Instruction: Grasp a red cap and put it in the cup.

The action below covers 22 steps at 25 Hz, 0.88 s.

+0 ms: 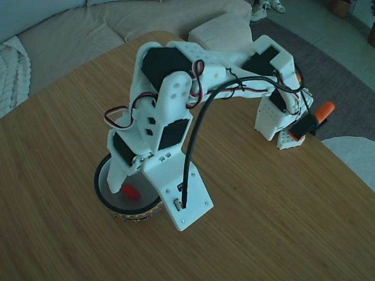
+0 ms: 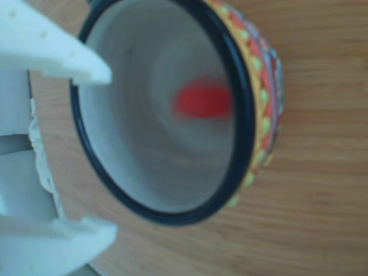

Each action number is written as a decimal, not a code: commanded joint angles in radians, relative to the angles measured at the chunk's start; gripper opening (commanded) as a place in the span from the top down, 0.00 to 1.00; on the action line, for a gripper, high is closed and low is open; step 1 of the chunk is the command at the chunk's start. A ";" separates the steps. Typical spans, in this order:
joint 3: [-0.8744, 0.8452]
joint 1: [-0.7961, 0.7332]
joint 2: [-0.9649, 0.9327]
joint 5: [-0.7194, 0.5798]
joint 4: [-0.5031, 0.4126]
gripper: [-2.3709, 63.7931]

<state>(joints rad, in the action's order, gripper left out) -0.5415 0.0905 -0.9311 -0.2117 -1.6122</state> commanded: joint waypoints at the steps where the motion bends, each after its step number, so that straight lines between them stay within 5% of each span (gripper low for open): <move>1: 0.055 0.002 -0.026 0.002 -0.003 0.53; 13: 0.029 -0.029 -0.255 0.006 -0.103 0.53; 22: -0.241 -0.110 -0.592 0.023 -0.103 0.53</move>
<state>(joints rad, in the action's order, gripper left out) -0.7517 -0.0031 -1.4113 -0.1933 -1.6444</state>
